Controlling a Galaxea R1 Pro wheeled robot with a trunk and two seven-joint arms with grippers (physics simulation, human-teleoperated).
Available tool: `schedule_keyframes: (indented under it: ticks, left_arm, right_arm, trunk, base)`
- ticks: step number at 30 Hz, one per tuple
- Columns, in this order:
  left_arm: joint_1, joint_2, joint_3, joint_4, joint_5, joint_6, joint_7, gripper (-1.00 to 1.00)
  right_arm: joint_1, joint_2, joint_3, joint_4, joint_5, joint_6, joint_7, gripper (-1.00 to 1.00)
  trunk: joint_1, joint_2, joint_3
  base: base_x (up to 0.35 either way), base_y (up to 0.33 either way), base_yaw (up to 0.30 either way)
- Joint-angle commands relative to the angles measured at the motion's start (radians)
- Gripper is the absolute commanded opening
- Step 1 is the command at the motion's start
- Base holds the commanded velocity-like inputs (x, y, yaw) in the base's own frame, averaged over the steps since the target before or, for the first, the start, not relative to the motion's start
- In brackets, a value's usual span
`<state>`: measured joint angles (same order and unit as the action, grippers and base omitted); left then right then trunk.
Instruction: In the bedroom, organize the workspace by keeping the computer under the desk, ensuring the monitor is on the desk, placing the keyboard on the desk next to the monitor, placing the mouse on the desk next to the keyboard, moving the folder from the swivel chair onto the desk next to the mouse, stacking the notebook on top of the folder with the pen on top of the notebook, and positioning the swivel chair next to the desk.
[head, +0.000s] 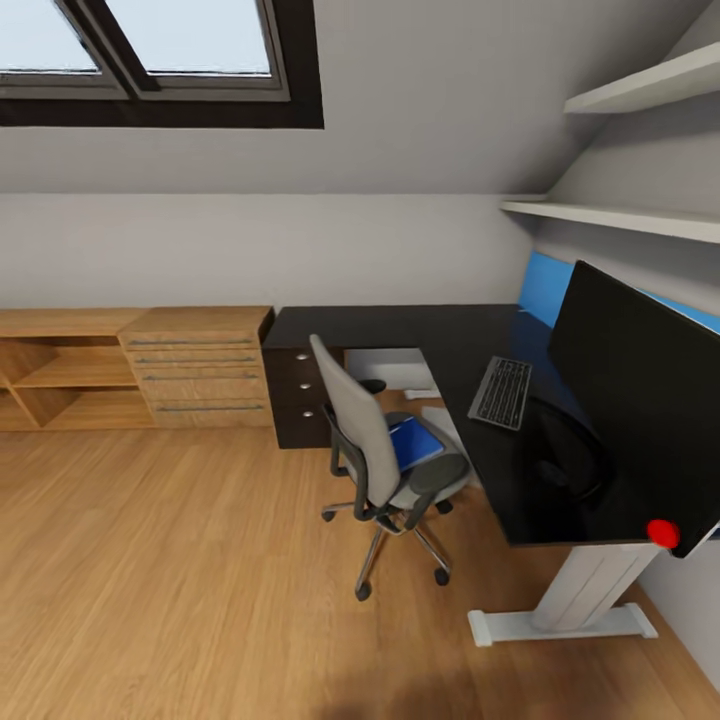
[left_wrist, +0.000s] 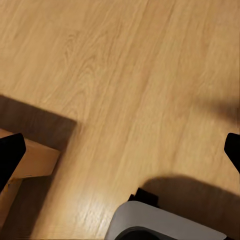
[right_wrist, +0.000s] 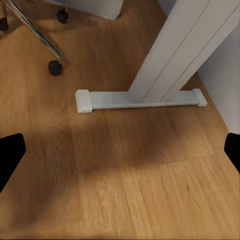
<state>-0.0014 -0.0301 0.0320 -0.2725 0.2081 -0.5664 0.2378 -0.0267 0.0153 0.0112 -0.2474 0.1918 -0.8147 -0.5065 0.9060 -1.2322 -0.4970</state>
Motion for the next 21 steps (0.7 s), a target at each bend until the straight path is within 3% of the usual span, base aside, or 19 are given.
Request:
schedule_keyframes:
  ticks: [1,6,14,21]
  left_arm:
    - [0.0,-0.001,0.003,0.0,0.0,-0.001,0.0,1.0]
    - [0.0,0.001,0.003,-0.001,0.0,-0.002,0.0,1.0]
    - [0.0,0.004,0.003,-0.001,0.001,-0.002,-0.001,1.0]
    - [0.0,0.001,0.005,-0.003,0.003,-0.01,0.023,1.0]
  right_arm:
    - [-0.001,0.0,0.001,0.0,0.008,0.0,-0.01,1.0]
    - [-0.001,0.0,0.001,0.001,0.008,0.001,-0.01,1.0]
    - [-0.001,-0.001,0.001,0.002,0.009,0.001,0.004,1.0]
    - [-0.001,-0.019,0.0,0.003,0.007,0.002,0.101,1.0]
  trunk:
    - [0.004,-0.008,-0.004]
    - [0.023,-0.043,-0.02]
    - [0.054,-0.099,-0.045]
    - [0.081,-0.148,-0.067]
  base:
    - [0.0,0.337,0.0]
    - [0.015,0.265,0.0]
    - [0.003,0.033,0.0]
    - [0.0,0.002,0.0]
